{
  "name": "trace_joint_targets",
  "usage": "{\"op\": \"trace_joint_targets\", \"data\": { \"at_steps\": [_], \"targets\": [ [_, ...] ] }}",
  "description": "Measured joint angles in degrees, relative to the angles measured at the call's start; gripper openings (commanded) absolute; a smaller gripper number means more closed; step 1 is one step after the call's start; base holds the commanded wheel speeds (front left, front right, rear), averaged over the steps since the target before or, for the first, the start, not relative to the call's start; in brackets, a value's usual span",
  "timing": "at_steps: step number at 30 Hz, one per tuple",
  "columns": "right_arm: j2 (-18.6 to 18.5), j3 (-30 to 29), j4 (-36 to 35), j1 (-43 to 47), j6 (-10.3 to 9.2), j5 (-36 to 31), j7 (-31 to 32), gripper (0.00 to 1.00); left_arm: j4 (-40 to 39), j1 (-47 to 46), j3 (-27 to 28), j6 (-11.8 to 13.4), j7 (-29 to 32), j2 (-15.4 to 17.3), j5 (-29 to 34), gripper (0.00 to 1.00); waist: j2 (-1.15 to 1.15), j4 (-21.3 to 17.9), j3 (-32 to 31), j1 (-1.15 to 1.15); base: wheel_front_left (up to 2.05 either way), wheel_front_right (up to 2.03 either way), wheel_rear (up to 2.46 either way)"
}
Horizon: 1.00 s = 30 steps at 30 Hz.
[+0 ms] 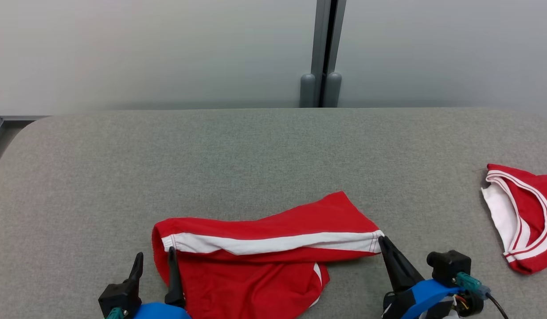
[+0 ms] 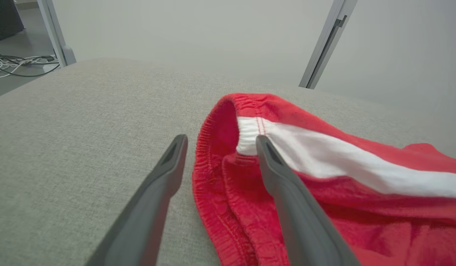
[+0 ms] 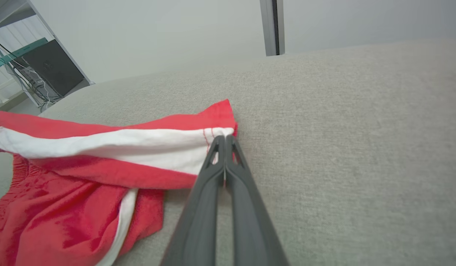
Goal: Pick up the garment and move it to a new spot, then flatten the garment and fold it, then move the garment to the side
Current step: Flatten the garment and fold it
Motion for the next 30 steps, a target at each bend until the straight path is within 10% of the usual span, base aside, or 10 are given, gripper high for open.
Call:
{"op": "trace_joint_targets", "data": {
  "at_steps": [5, 7, 17, 30],
  "targets": [
    [0.09, -2.23, 0.3, 1.77, 0.0, -1.07, 0.0, 0.0, 0.11, 1.02, -0.05, -0.22, 0.0, -0.03, -0.34, 1.0, 0.0, -1.32, -1.06, -0.01, 0.0, 0.0, 0.0],
    [0.25, -3.66, -1.25, 1.9, 0.0, -1.96, 0.09, 1.0, -0.01, 1.04, 0.3, -0.05, 0.0, 0.01, -0.33, 1.0, 0.0, -1.79, -1.29, -0.01, 0.0, 0.0, 0.0],
    [1.13, -8.37, -15.63, 2.79, 0.0, -11.14, 0.07, 1.0, -1.34, 1.01, 2.52, 1.15, 0.0, 0.0, 2.7, 1.0, 0.0, -3.31, -2.41, -0.01, 0.0, 0.0, 0.0],
    [1.25, -5.63, -13.11, 5.91, 0.0, -8.89, 0.08, 1.0, 0.12, 2.08, 2.09, 1.43, 0.0, 0.01, 3.44, 1.0, 0.0, -4.08, -3.49, -0.01, 0.0, 0.0, 0.0]
  ]
}}
